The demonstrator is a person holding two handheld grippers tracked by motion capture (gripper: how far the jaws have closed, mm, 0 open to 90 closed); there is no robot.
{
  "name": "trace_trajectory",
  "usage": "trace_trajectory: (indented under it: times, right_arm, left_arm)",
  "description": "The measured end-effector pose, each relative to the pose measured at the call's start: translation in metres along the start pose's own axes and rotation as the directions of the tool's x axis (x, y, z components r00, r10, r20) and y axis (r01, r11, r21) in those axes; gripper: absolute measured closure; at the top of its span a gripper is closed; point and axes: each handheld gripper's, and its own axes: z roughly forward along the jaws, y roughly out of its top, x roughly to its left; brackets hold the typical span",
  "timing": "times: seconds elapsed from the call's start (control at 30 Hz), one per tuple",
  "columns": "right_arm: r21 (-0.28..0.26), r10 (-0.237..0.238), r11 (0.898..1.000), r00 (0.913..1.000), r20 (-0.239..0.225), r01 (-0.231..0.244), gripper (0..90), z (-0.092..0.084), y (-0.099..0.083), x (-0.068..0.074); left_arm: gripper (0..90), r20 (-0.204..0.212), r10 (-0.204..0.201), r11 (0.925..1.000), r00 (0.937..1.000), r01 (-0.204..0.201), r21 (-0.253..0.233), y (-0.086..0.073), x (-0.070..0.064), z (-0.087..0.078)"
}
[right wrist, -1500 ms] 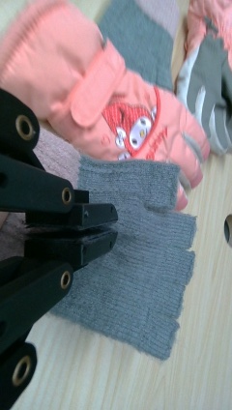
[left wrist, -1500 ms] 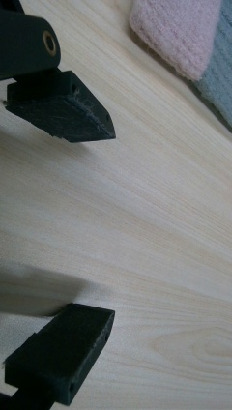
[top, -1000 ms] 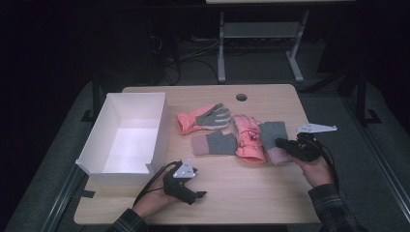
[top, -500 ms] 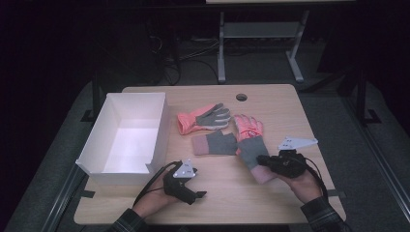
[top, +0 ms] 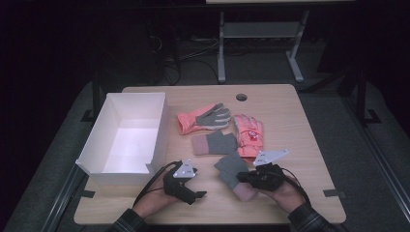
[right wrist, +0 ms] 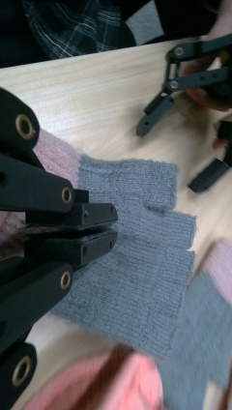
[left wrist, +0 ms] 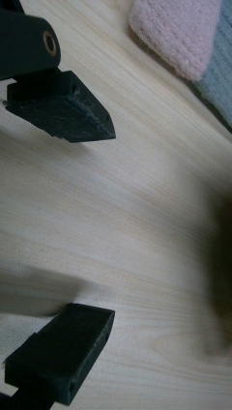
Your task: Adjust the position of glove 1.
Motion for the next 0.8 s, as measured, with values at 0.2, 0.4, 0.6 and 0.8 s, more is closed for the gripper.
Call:
trace_trajectory:
  times: [0.2, 0.4, 0.6, 0.8]
  right_arm:
    - [0.038, -0.026, 0.999, 0.9994, -0.022, 0.026, 85.6, 0.016, 0.001, 0.007]
    - [0.065, -0.014, 0.998, 0.9996, -0.023, 0.016, 71.7, 0.025, -0.002, 0.005]
    - [0.018, -0.016, 1.0, 0.9999, 0.0, 0.016, 73.4, 0.012, 0.0, 0.003]
    - [0.006, 0.021, 1.0, 0.9983, 0.055, -0.022, 89.7, -0.008, -0.009, -0.013]
  left_arm:
    - [13.2, 0.0, 0.0, 1.0, 1.0, 0.0, 0.0, 0.0, 0.0, 0.0]
    - [13.2, 0.001, 0.004, 1.0, 1.0, -0.004, 0.005, 0.0, 0.0, 0.0]
    - [13.1, -0.007, -0.004, 1.0, 1.0, 0.004, 0.001, 0.0, -0.001, 0.0]
    - [14.5, -0.038, -0.028, 0.9991, 0.9989, 0.029, 0.031, 0.005, -0.003, 0.0]
